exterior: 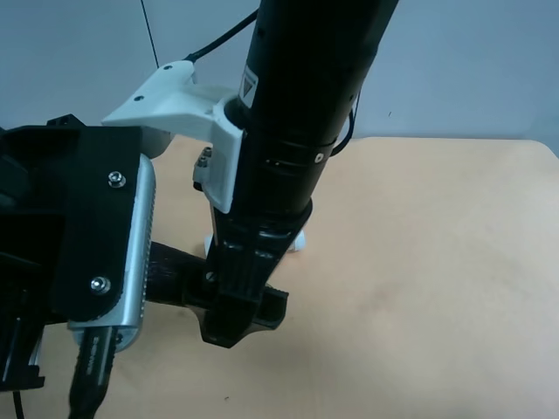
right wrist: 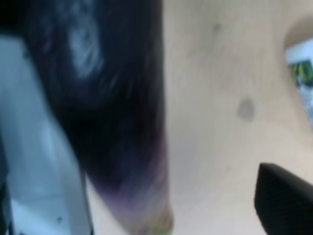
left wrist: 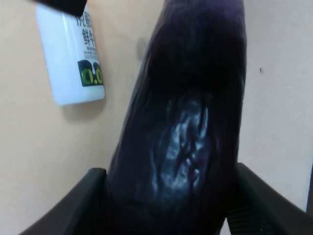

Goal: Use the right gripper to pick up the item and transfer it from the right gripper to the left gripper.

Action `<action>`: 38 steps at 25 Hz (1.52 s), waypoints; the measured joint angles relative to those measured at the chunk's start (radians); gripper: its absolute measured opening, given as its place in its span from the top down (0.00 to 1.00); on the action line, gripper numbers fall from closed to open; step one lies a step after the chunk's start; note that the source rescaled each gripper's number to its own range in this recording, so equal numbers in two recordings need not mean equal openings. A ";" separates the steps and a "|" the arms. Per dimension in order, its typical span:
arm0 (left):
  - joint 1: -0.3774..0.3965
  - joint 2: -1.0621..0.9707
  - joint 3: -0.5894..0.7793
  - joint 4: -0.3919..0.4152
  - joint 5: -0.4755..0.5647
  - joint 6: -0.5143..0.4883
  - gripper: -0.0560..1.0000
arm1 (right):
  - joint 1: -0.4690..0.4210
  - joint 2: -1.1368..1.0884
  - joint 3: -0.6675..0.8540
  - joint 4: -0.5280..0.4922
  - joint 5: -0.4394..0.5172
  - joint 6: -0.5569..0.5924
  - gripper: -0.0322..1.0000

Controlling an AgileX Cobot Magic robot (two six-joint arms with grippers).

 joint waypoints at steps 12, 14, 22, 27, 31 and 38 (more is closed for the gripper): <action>0.000 0.000 0.000 0.000 -0.015 0.000 0.94 | 0.000 -0.204 0.000 -0.131 0.044 0.205 0.00; 0.000 0.000 0.000 0.000 -0.015 0.000 0.94 | 0.000 -0.234 0.000 -0.139 0.045 0.234 0.00; 0.000 0.000 0.000 0.000 -0.015 0.001 0.94 | 0.000 -0.434 0.257 -0.135 0.044 0.303 0.00; 0.000 0.000 0.000 0.000 -0.016 0.001 0.94 | 0.000 -0.624 0.477 -0.134 0.047 0.331 0.00; 0.000 0.000 0.000 0.000 -0.016 0.001 0.94 | 0.000 -0.817 0.609 -0.134 0.052 0.361 0.00; 0.000 0.000 0.000 -0.007 -0.016 0.001 0.94 | 0.000 -1.158 0.790 -0.134 -0.025 0.401 0.00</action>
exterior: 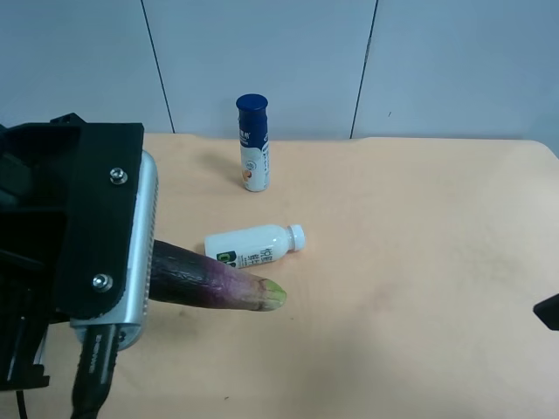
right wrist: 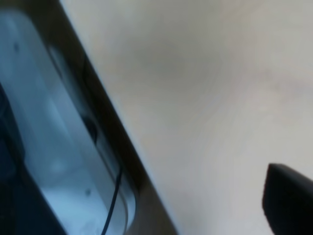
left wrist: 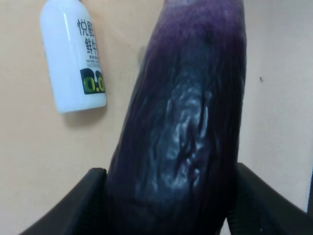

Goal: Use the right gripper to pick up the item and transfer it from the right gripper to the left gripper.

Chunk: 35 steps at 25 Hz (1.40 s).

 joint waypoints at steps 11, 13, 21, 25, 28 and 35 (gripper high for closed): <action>0.000 0.000 0.000 -0.001 -0.001 0.000 0.94 | 0.000 -0.252 0.035 -0.019 -0.040 0.046 0.00; 0.000 0.000 0.000 -0.001 -0.001 0.000 0.94 | 0.000 -0.252 0.035 -0.021 -0.040 0.046 0.00; 0.000 0.000 0.000 -0.001 -0.008 0.000 0.94 | 0.000 -0.254 0.035 -0.021 -0.040 0.046 0.00; 0.000 0.000 0.000 -0.001 -0.015 0.000 0.94 | -0.074 -0.307 0.035 -0.020 -0.040 0.046 0.00; 0.000 0.000 0.000 -0.001 -0.033 -0.001 0.95 | -0.203 -0.371 0.035 -0.020 -0.041 0.046 0.00; 0.000 0.000 0.000 -0.036 -0.087 -0.001 0.95 | -0.525 -0.478 0.037 -0.020 -0.041 0.046 0.00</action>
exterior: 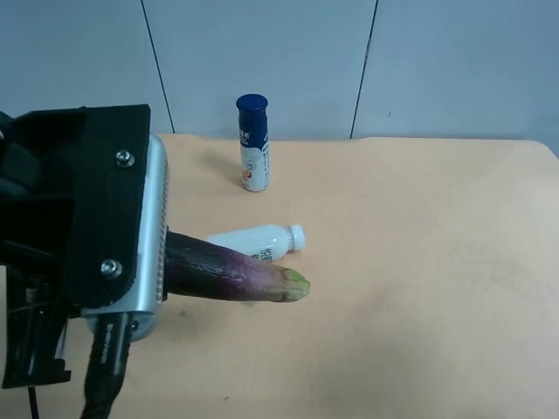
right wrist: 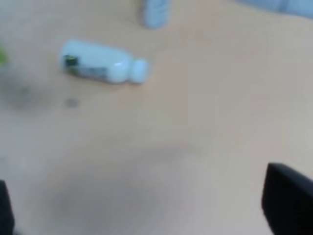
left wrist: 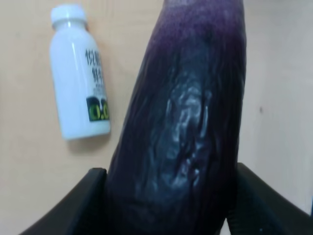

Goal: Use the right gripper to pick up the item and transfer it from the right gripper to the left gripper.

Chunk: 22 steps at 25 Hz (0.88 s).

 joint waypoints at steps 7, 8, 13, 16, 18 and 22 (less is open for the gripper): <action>0.000 0.001 0.000 -0.016 -0.017 -0.004 0.95 | -0.268 -0.021 0.000 0.000 0.000 0.000 0.00; 0.000 0.001 0.000 -0.016 -0.018 -0.012 0.95 | -0.310 -0.021 0.000 0.000 0.000 0.000 0.00; 0.000 0.001 0.000 -0.008 -0.018 -0.066 0.95 | -0.452 -0.021 0.000 0.001 0.000 0.000 0.00; 0.000 0.001 0.000 0.038 -0.019 -0.151 0.95 | -0.474 -0.021 0.000 0.001 0.000 0.000 0.00; 0.004 0.001 0.000 0.104 -0.019 -0.245 0.95 | -0.474 -0.021 0.000 0.001 0.000 0.000 0.00; 0.089 0.001 0.000 0.197 -0.017 -0.438 0.95 | -0.474 -0.021 0.000 0.001 0.000 0.000 0.00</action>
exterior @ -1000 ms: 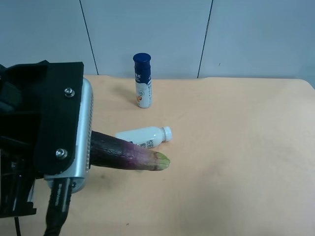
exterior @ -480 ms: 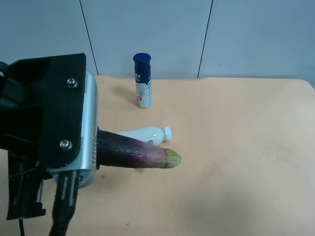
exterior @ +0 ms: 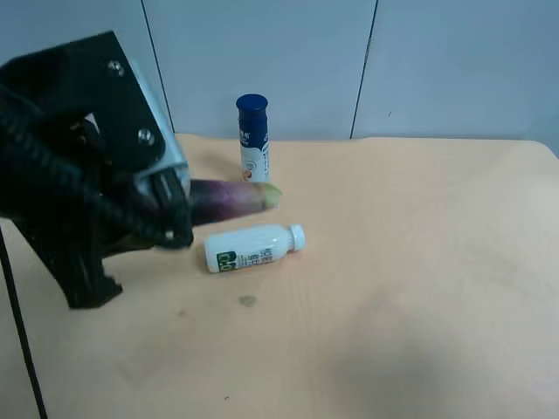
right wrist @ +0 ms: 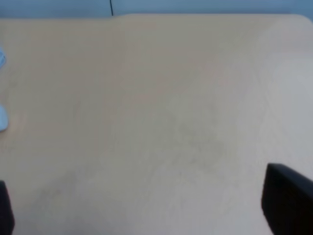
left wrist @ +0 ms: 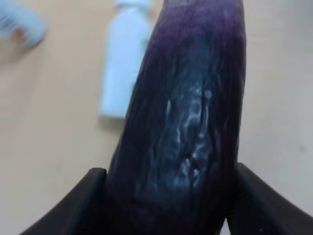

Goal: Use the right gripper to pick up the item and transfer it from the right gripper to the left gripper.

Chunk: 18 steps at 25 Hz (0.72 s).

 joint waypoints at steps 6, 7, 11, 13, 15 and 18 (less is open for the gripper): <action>0.308 0.000 0.000 -0.041 -0.008 -0.047 0.95 | 0.000 0.000 0.000 0.000 0.000 0.000 0.00; 0.363 0.000 0.000 -0.059 -0.016 -0.046 0.95 | 0.000 0.000 0.000 0.000 0.000 0.000 0.00; 0.621 0.019 0.000 -0.138 -0.074 0.002 0.95 | 0.000 0.000 0.000 0.000 0.000 0.000 0.00; 0.736 0.045 0.000 -0.188 -0.105 0.032 0.95 | 0.000 0.000 0.000 0.000 0.000 0.000 0.00; 0.817 0.083 0.000 -0.226 -0.146 0.049 0.95 | 0.000 0.000 0.000 0.000 0.000 0.000 0.00; 0.903 0.148 0.000 -0.254 -0.222 0.059 0.95 | 0.000 0.000 0.000 0.000 0.000 0.000 0.00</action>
